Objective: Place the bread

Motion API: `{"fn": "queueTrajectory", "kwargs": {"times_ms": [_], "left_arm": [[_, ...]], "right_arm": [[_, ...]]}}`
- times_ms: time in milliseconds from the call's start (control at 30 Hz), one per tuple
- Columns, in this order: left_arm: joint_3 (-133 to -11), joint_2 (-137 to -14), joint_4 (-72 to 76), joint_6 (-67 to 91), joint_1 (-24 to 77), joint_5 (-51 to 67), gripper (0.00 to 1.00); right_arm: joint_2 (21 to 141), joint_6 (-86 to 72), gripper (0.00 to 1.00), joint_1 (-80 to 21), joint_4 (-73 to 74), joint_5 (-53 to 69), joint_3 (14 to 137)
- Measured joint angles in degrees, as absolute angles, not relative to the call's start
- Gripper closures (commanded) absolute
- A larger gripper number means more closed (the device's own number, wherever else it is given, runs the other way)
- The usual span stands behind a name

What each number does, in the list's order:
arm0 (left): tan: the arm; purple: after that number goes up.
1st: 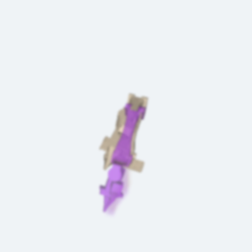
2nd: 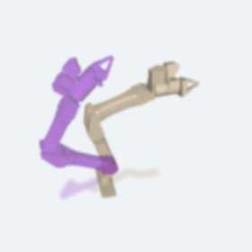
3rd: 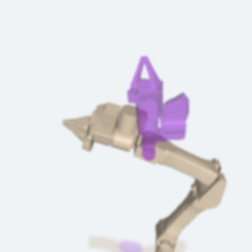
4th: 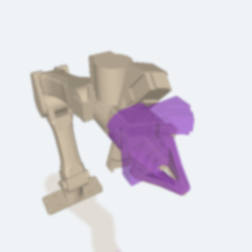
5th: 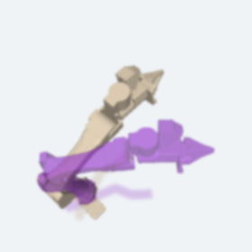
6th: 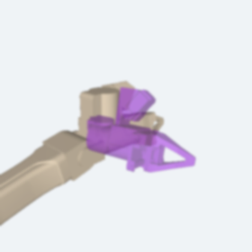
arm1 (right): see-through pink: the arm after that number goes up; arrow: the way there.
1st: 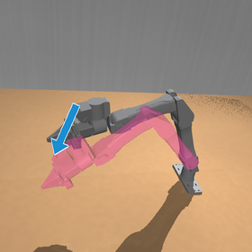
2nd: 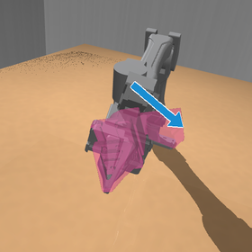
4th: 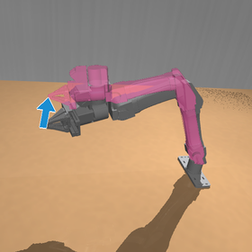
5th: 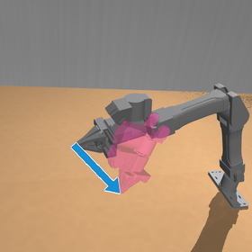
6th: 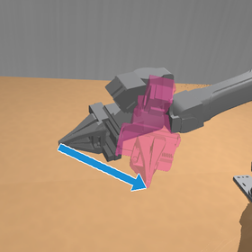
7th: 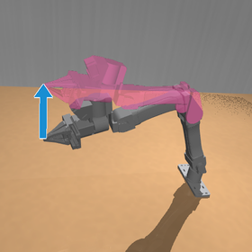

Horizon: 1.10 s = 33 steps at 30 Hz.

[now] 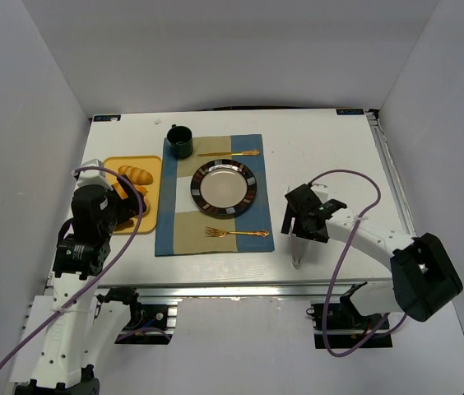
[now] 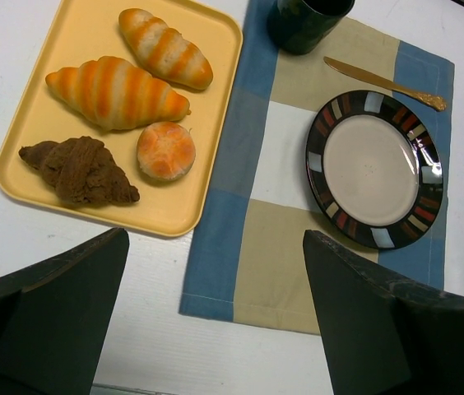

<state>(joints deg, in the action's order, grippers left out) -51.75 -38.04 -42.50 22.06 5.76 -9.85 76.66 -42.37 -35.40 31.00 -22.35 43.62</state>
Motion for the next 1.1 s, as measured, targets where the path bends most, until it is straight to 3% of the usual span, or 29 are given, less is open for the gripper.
{"fn": "queueTrajectory", "kwargs": {"times_ms": [433,600,667,700,767,900,1100], "left_arm": [[-51.4,-38.1,-43.1,22.0,5.8,-9.9,0.02],[-51.4,-38.3,-43.5,21.7,5.8,-10.0,0.02],[-51.4,-38.3,-43.5,21.6,5.8,-10.0,0.02],[-51.4,-38.4,-43.5,21.5,5.8,-10.1,0.02],[-51.4,-38.4,-43.5,21.5,5.8,-10.1,0.02],[-51.4,-38.4,-43.5,21.5,5.8,-10.1,0.02],[-51.5,-38.8,-43.5,21.5,5.8,-10.1,0.02]], "right_arm": [[82.6,-43.2,0.14,-35.4,25.5,-22.4,42.6],[83.8,-43.3,0.27,-35.4,24.3,-22.8,42.2],[83.8,-43.4,0.34,-35.4,24.1,-23.0,42.2],[83.7,-43.5,0.43,-35.4,24.0,-23.2,42.0],[83.3,-43.6,0.49,-35.4,23.8,-23.7,41.6],[81.4,-43.6,0.54,-35.4,25.6,-24.2,41.6],[73.6,-39.5,0.54,-35.9,33.9,-24.8,49.1]]}}
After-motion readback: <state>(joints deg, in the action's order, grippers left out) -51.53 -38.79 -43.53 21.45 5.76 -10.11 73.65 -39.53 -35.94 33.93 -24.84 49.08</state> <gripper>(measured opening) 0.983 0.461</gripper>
